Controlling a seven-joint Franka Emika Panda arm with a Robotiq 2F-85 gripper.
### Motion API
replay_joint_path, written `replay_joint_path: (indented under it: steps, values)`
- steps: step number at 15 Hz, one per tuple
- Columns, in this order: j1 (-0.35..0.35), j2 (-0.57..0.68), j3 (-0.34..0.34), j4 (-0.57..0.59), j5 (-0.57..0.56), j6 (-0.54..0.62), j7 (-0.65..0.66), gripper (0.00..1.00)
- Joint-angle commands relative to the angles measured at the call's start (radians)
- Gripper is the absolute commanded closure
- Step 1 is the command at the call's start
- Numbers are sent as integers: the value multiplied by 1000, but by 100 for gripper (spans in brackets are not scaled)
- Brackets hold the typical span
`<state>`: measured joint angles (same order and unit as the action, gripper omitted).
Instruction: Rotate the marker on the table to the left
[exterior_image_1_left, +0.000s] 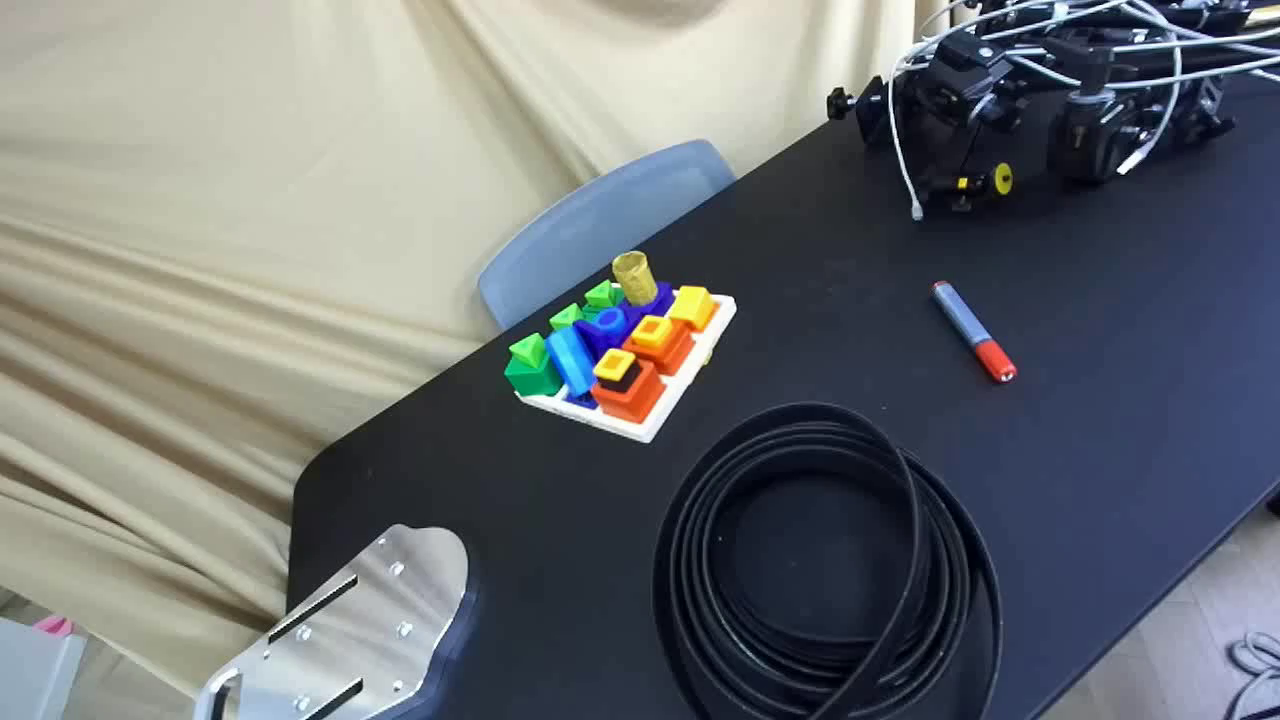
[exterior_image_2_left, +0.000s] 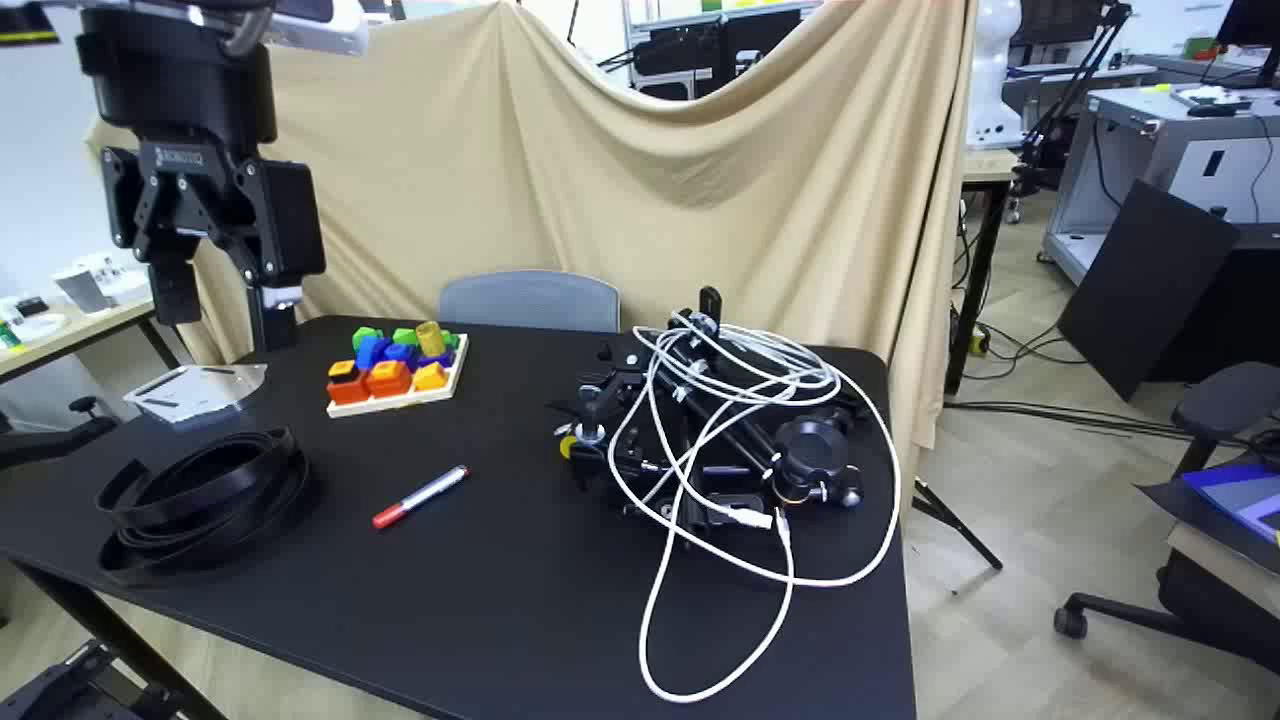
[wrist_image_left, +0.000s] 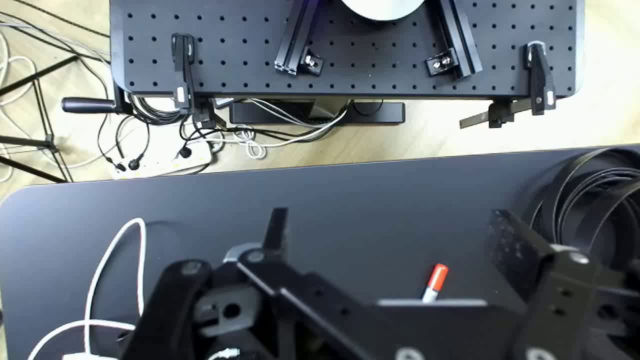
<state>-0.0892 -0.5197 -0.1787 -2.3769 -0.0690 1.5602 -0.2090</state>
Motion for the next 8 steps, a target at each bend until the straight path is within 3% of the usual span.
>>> replay_joint_path:
  steps: [1,8]
  values:
    - [-5,1,4,1,2,0,-2,0]
    - [-5,1,4,2,2,0,-2,0]
